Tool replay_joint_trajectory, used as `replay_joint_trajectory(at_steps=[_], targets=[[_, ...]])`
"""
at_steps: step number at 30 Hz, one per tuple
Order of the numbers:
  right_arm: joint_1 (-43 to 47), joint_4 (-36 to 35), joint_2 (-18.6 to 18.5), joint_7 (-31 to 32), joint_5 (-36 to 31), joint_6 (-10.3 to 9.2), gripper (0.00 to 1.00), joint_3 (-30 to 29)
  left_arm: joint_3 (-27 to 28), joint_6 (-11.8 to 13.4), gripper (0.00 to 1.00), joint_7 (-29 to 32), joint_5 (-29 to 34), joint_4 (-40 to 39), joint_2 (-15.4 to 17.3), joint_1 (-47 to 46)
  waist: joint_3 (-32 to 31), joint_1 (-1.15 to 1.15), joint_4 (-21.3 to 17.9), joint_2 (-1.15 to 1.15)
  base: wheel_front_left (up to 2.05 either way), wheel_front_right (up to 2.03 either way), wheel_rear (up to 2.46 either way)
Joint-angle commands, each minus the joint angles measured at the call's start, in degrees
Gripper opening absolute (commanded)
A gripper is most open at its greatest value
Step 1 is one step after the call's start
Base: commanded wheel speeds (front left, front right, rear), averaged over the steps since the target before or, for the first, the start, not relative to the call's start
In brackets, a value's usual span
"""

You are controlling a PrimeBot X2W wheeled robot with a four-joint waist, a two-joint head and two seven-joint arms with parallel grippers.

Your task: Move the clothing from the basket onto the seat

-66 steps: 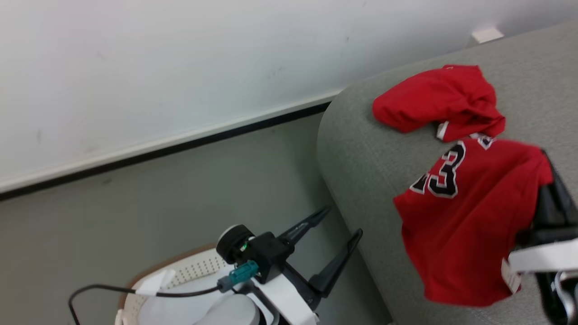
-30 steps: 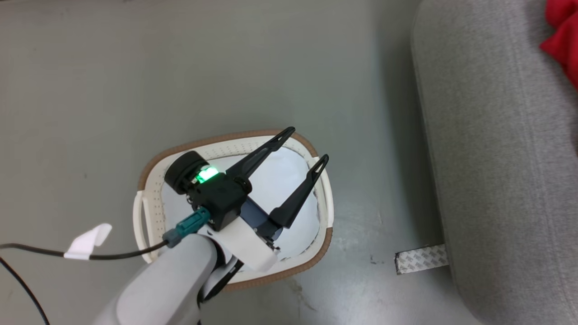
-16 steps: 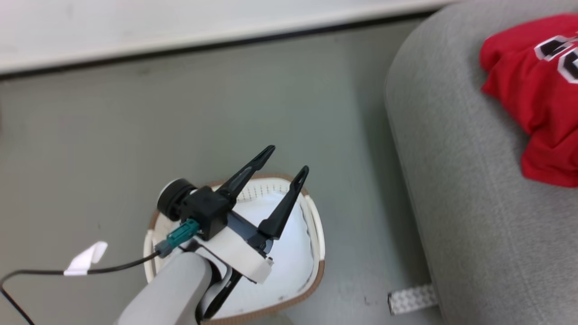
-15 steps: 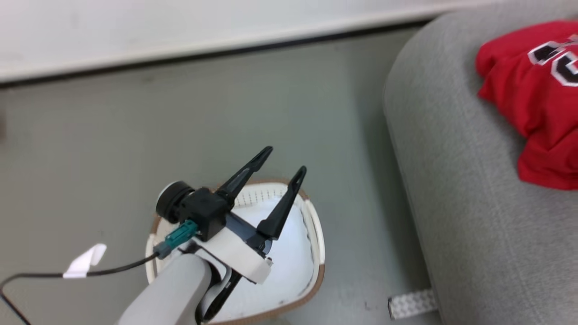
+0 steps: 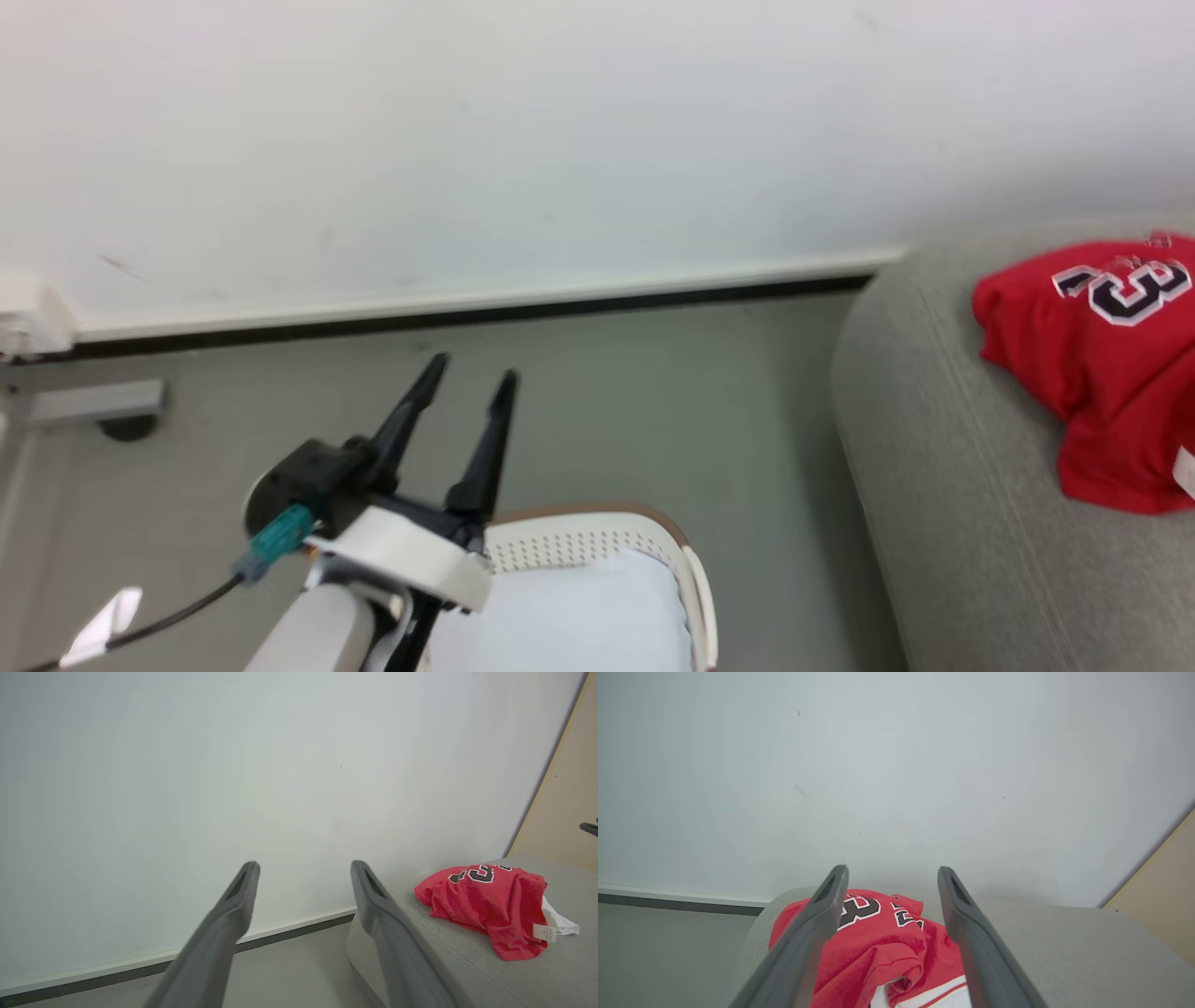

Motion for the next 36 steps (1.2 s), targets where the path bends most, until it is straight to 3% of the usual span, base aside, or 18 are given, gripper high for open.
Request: replay_joint_trajectory(at_steps=[1, 8, 22, 28, 36], targets=[[2.1, -1.5, -0.9, -1.6, -0.4, -0.15, 1.00, 0.7, 1.2, -0.2, 1.00, 0.0, -0.9, 0.5, 0.0, 2.1, -3.8, 0.02, 3.3, 0.00, 0.00, 0.00, 0.00], [9.3, -7.0, 3.6, -6.2, -0.2, -0.15, 1.00, -1.6, 7.3, 0.0, 1.00, 0.0, -0.1, 1.6, -1.1, 6.8, -5.9, 0.02, 5.3, 0.00, 0.00, 0.00, 0.00], [33.7, -30.1, 25.0, -7.3, -6.4, -0.15, 1.00, -9.4, 16.6, -2.3, 1.00, 0.0, 7.4, 3.3, -5.7, 15.0, -6.6, 0.02, 5.6, 0.00, 0.00, 0.00, 0.00], [37.9, -34.0, 28.4, -7.4, -9.0, -0.14, 1.00, -9.9, 18.9, -3.8, 1.00, 0.0, 10.4, 2.8, -7.2, 17.3, -6.4, 0.02, 5.4, 0.00, 0.00, 0.00, 0.00], [36.3, -32.2, 29.7, -7.4, -7.7, -0.14, 1.00, -7.6, 21.2, -4.9, 1.00, 0.0, 13.5, 3.5, -8.9, 17.4, -6.6, 0.02, 5.3, 0.00, 0.00, 0.00, 0.00]])
